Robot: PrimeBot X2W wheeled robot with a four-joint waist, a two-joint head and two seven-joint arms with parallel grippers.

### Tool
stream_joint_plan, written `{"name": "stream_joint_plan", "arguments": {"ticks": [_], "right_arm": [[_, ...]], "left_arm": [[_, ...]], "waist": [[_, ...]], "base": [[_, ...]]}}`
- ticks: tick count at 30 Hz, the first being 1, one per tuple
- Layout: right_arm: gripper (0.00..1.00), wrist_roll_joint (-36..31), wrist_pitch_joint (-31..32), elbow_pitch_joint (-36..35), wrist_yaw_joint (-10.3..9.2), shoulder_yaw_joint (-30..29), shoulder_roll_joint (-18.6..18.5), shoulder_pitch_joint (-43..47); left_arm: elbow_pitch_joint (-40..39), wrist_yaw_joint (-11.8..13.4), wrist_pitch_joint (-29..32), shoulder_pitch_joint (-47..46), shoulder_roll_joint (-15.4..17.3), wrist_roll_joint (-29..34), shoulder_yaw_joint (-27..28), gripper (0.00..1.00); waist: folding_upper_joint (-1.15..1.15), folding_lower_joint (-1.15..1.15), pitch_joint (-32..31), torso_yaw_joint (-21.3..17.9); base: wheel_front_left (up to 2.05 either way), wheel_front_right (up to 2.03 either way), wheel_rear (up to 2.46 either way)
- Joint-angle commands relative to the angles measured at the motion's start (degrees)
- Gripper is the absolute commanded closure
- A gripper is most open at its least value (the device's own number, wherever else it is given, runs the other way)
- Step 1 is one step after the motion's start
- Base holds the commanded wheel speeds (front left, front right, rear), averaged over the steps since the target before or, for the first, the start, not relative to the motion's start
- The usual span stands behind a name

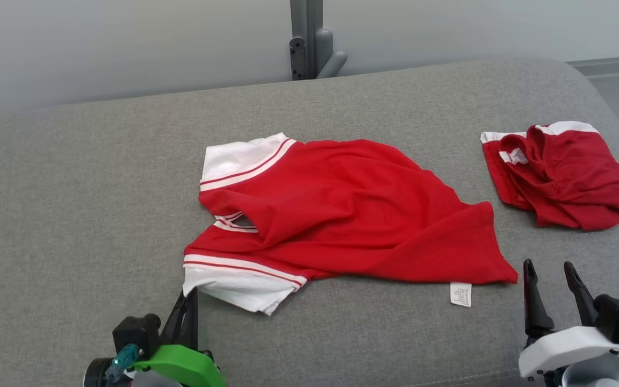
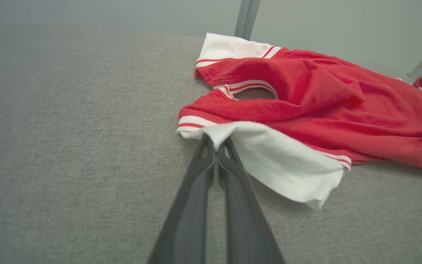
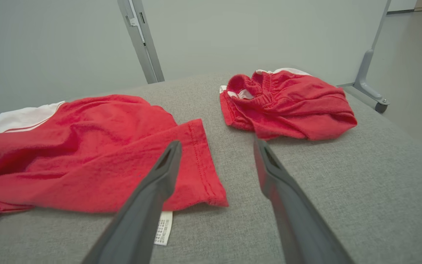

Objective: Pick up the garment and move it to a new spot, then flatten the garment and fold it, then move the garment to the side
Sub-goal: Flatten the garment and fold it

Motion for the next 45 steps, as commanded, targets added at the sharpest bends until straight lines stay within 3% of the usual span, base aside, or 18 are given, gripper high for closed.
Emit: {"name": "stream_joint_plan", "arguments": {"ticks": [1,11,28,29,30,31,32,33,34,36,40,45], "right_arm": [[0.00,0.6,0.1,0.8,-0.08,-0.6,0.1,0.9],[0.00,3.8,2.3,9.9,-0.07,-3.3,0.9,-1.3],[0.02,10.4,0.6,29.0,-0.06,1.5,1.0,-10.8],[0.13,10.7,0.5,29.8,-0.06,1.9,1.1,-11.2],[0.31,10.9,0.5,30.7,-0.05,2.2,1.1,-11.6],[0.38,11.1,0.4,31.5,-0.04,2.6,1.1,-11.9],[0.60,11.7,0.3,32.2,-0.04,3.1,1.1,-12.3],[0.70,12.1,0.2,32.7,-0.04,3.5,1.1,-12.6],[0.86,12.8,0.2,33.2,-0.05,4.0,1.1,-12.9],[1.00,14.9,-0.2,33.4,-0.05,4.8,1.1,-13.3],[1.00,19.2,-1.2,30.5,-0.05,6.2,1.0,-13.9],[1.00,23.9,-1.7,22.8,-0.05,8.2,-0.7,-12.5]], "left_arm": [[-0.7,0.3,-0.2,0.8,0.6,0.3,0.5,1.00],[-4.8,0.9,-0.2,3.4,0.8,1.5,1.3,1.00],[-5.8,1.0,-0.2,3.1,0.6,1.7,0.9,1.00],[-5.8,1.0,-0.2,3.1,0.6,1.7,0.9,1.00],[-5.9,1.0,-0.2,3.2,0.6,1.7,0.9,1.00],[-5.9,1.1,-0.2,3.3,0.6,1.8,0.9,1.00],[-6.0,1.0,-0.2,3.3,0.6,1.8,0.9,1.00],[-6.0,1.0,-0.2,3.3,0.6,1.8,0.9,1.00],[-6.2,1.0,-0.2,3.3,0.6,1.9,0.9,1.00],[-6.5,0.7,-0.2,3.3,0.5,1.5,0.8,1.00],[-7.2,0.0,-0.2,3.3,0.4,0.3,0.7,1.00],[-10.8,-1.6,-0.2,1.8,0.1,-6.2,0.6,1.00]], "waist": [[0.00,0.00,-0.2,0.5],[0.00,0.00,-0.2,3.1],[0.00,0.00,0.5,6.4],[0.00,0.00,0.4,6.4],[0.00,0.00,0.4,6.5],[0.00,0.00,0.3,6.5],[0.00,0.00,0.2,6.5],[0.00,0.00,0.1,6.5],[0.00,0.00,0.0,6.4],[0.00,0.00,-0.3,6.3],[0.00,0.00,-1.5,5.6],[0.00,0.00,-3.5,4.3]], "base": [[0.00,0.00,0.00],[0.00,0.00,0.00],[0.00,0.00,0.00],[0.00,0.00,0.00],[0.00,0.00,0.00],[0.00,0.00,0.00],[0.00,0.00,0.00],[0.00,0.00,0.00],[0.00,0.00,0.00],[0.00,0.00,0.00],[0.00,0.00,0.00],[0.00,0.00,0.00]]}}
